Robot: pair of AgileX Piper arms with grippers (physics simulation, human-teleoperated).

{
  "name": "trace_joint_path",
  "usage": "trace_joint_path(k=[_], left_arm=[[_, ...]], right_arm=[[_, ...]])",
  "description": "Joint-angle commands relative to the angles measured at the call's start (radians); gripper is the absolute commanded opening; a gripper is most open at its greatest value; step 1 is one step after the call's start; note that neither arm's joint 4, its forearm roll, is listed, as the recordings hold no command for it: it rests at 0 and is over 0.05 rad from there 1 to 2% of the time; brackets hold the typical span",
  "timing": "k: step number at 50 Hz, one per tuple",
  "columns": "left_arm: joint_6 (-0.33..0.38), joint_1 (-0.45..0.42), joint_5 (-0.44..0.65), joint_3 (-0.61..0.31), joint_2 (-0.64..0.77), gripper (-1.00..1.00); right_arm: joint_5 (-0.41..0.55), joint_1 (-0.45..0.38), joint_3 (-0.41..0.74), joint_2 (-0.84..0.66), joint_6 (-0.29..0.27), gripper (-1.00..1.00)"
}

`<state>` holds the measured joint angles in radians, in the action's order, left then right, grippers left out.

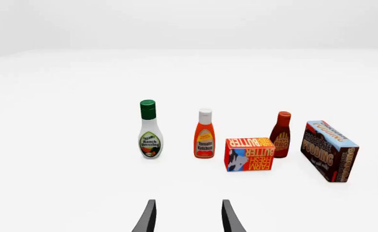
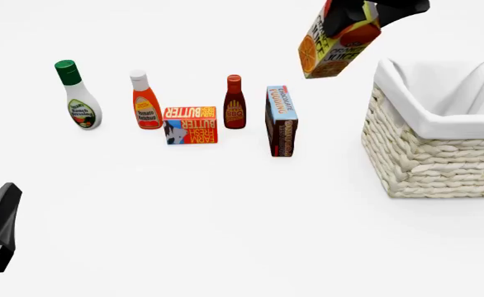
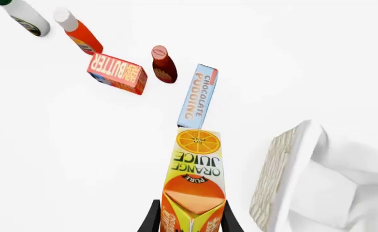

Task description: Pick the orange juice and place it in the basket.

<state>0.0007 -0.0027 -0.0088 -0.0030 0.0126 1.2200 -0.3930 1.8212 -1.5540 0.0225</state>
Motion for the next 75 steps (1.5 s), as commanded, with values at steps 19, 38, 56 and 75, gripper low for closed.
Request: trace_joint_path(k=[19,38,56,75], left_arm=[[0.0,0.0,0.0,0.0,0.0,1.0],[0.0,0.0,0.0,0.0,0.0,1.0],[0.0,0.0,0.0,0.0,0.0,1.0],[0.0,0.0,0.0,0.0,0.0,1.0]], right_arm=[[0.0,0.124,0.021,0.066,-0.015,-1.0],[0.0,0.202,0.011,0.103,-0.037,-1.0],[0.0,0.251,-0.005,0.126,-0.04,-1.0],[0.0,0.312,-0.032,0.159,-0.061,-1.0]])
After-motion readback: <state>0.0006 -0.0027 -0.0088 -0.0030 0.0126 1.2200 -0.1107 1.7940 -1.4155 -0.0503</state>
